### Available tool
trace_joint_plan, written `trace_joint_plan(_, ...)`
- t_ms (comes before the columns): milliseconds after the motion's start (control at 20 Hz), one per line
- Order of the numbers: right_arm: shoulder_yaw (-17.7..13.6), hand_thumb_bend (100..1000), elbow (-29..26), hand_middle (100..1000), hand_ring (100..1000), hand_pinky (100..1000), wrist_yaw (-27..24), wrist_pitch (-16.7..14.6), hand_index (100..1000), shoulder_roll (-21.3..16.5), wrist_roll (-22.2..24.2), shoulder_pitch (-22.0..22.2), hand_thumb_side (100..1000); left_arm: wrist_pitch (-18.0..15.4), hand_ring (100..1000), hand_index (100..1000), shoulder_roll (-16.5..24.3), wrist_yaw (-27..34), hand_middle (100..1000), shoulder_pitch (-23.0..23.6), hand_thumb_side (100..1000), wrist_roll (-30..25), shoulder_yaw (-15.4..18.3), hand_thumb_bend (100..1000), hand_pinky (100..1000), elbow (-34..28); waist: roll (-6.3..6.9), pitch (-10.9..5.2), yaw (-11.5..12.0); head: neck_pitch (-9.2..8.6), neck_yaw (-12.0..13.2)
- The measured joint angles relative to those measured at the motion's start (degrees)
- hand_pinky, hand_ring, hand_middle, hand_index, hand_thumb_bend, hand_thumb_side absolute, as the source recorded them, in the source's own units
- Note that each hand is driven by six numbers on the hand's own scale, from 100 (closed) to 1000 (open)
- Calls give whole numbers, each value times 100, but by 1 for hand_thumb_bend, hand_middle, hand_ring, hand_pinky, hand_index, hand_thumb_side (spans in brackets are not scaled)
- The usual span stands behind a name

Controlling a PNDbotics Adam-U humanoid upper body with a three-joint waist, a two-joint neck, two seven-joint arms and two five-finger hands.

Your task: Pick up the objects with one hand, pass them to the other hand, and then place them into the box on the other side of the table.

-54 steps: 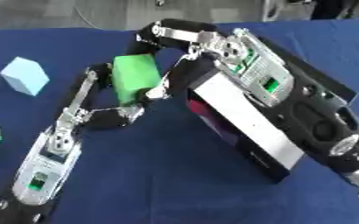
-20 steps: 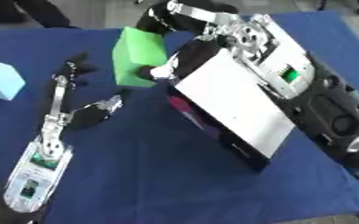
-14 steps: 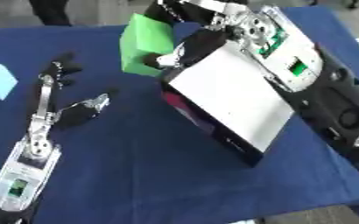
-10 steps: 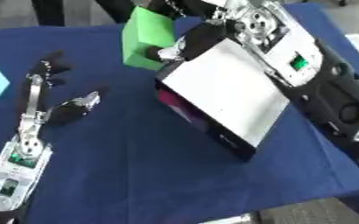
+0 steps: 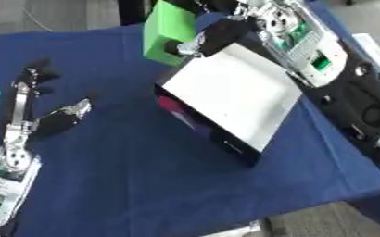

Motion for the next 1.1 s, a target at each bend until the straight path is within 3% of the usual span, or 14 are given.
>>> trace_joint_plan(300,-175,261,648,460,737,825,396,187,610,-74,-264,144,145,14,820,890,130,5,677,98,274,14,39,664,778,2,60,-68,-71,8,-59)
trace_joint_plan(750,-184,265,1693,460,733,815,1025,61,605,-71,-380,142,132,18,821,890,131,48,677,137,276,33,68,661,778,3,60,-74,-77,8,-88)
trace_joint_plan(1100,-187,283,2104,464,732,812,1397,-76,609,-35,-252,173,112,15,822,891,147,52,677,168,277,75,99,661,780,4,60,-142,-75,11,-110)
